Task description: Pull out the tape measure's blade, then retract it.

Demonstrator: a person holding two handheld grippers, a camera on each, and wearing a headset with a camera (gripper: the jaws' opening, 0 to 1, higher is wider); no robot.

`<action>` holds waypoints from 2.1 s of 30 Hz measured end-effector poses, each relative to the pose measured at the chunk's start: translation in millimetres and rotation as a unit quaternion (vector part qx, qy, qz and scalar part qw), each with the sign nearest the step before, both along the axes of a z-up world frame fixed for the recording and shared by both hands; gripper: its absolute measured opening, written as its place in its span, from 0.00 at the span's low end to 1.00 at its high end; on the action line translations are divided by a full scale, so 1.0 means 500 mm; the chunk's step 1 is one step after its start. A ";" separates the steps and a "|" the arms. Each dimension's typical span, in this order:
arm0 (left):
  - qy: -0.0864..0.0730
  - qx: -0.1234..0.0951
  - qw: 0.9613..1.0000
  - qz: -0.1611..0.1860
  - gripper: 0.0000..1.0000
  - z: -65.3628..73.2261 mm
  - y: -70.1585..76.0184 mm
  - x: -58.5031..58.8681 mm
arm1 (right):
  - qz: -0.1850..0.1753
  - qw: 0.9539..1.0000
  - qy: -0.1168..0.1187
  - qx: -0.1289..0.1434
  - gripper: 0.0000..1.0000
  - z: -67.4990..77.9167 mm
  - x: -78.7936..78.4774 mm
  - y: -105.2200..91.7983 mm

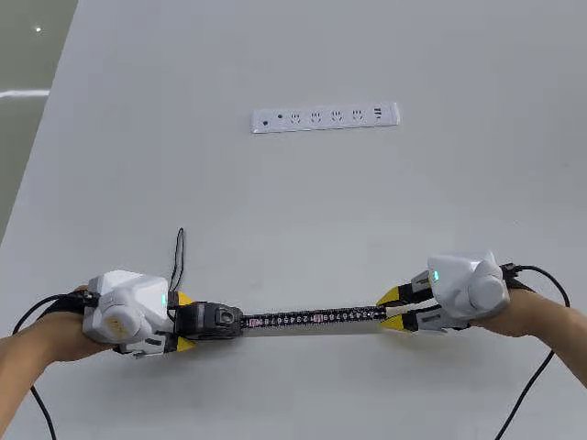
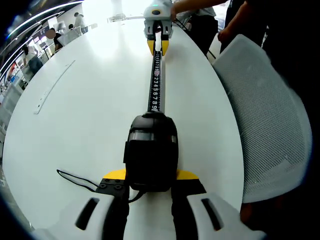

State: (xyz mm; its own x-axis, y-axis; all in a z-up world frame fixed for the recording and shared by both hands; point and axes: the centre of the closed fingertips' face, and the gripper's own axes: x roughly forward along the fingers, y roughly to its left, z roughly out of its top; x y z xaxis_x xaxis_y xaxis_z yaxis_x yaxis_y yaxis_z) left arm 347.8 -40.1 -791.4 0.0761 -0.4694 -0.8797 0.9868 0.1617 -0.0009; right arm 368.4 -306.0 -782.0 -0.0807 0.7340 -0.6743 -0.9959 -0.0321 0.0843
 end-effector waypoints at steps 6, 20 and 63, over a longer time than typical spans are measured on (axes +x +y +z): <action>0.001 0.000 1.000 0.001 0.28 0.000 0.001 0.000 | 0.000 1.000 0.001 -0.003 0.11 -0.001 0.003 -0.009; 0.002 0.003 1.000 0.003 0.29 -0.002 0.002 0.002 | -0.004 1.000 0.002 -0.009 0.11 -0.003 0.003 -0.025; 0.010 0.008 1.000 0.007 0.29 -0.004 -0.015 0.005 | -0.016 0.998 -0.003 -0.055 0.14 -0.047 0.006 -0.029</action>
State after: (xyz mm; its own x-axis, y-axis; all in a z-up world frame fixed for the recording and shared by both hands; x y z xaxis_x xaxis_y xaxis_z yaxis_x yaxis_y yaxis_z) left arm 350.4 -47.7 -793.6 0.0651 -0.4545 -0.8884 0.9842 0.1764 -0.0181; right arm 371.3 -320.7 -805.5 -0.0538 0.6576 -0.7515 -0.9968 0.0090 0.0793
